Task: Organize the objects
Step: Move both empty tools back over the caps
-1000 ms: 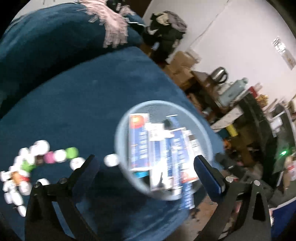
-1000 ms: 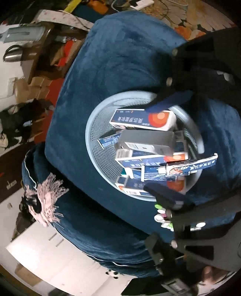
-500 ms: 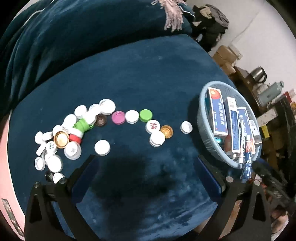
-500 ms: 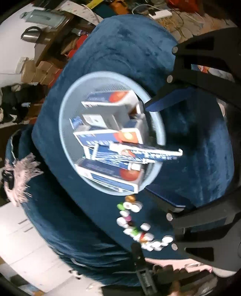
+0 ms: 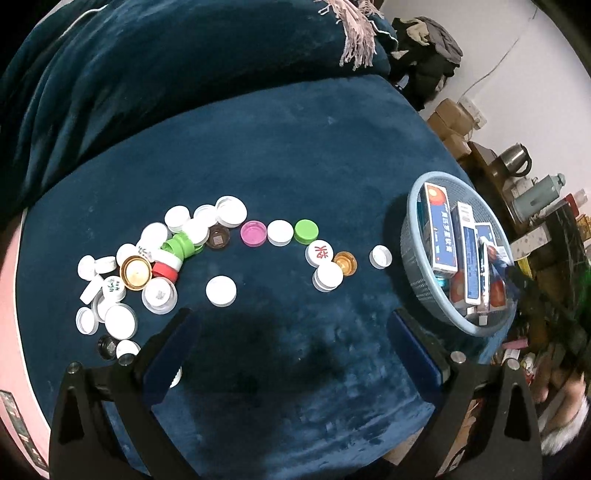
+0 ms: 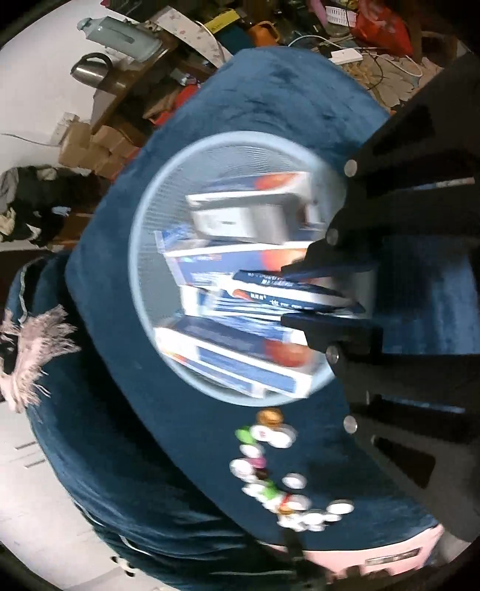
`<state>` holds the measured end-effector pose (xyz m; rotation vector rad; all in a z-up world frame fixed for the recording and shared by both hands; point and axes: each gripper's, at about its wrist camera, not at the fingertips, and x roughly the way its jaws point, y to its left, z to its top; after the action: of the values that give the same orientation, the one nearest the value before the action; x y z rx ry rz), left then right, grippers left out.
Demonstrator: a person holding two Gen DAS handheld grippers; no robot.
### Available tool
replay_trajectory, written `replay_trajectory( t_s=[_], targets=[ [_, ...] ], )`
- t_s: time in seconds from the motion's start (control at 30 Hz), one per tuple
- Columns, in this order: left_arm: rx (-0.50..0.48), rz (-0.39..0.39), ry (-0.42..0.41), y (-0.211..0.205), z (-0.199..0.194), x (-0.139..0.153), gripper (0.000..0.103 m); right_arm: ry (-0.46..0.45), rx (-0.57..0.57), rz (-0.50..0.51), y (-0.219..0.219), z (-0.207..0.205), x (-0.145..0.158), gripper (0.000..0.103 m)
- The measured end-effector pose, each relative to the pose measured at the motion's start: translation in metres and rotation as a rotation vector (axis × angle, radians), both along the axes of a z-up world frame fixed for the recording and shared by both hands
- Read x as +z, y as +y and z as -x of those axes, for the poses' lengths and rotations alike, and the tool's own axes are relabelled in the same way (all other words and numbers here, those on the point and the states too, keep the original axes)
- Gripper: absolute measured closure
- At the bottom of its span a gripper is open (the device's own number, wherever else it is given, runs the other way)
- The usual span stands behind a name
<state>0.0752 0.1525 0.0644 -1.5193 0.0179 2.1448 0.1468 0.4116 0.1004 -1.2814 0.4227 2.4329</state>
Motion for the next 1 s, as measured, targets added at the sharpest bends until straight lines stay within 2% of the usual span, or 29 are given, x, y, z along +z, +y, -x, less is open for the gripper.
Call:
replay_trajectory(
  t_s=[0.1, 0.2, 0.27, 0.3, 0.33, 0.37, 0.5, 0.7, 0.8, 0.9, 1.0],
  targets=[
    [0.027, -0.004, 0.001, -0.009, 0.003, 0.001, 0.001, 0.012, -0.006, 0.021, 0.008, 0.024, 0.005, 0.082],
    [0.078, 0.024, 0.003, -0.024, 0.007, -0.003, 0.001, -0.003, -0.059, 0.040, 0.012, 0.023, 0.008, 0.081],
    [0.112, 0.035, -0.002, -0.036, 0.011, -0.006, 0.001, 0.040, -0.083, -0.005, 0.003, 0.012, 0.016, 0.068],
    [0.130, 0.038, -0.005, -0.043, 0.013, -0.008, 0.001, 0.069, -0.081, -0.034, -0.001, 0.001, 0.019, 0.054],
    [0.144, 0.042, -0.007, -0.048, 0.014, -0.010, 0.001, 0.087, -0.071, -0.042, -0.004, -0.003, 0.021, 0.045],
    [0.163, 0.046, -0.010, -0.055, 0.015, -0.012, 0.001, 0.103, -0.045, -0.048, -0.011, -0.008, 0.022, 0.043],
    [0.213, 0.053, -0.020, -0.077, 0.020, -0.017, 0.001, 0.105, 0.083, -0.039, -0.047, -0.004, 0.023, 0.042],
    [0.277, 0.065, -0.052, -0.111, 0.023, -0.027, 0.001, 0.070, 0.297, 0.025, -0.116, 0.023, 0.010, 0.033],
    [0.295, 0.097, -0.065, -0.127, 0.025, -0.035, 0.001, 0.012, 0.375, 0.064, -0.148, 0.039, -0.012, 0.033],
    [0.305, 0.116, -0.081, -0.141, 0.026, -0.045, 0.001, -0.077, 0.387, 0.127, -0.165, 0.053, -0.049, 0.033],
    [0.306, 0.120, -0.119, -0.151, 0.027, -0.060, 0.001, -0.115, 0.419, 0.164, -0.180, 0.054, -0.071, 0.033]
  ],
)
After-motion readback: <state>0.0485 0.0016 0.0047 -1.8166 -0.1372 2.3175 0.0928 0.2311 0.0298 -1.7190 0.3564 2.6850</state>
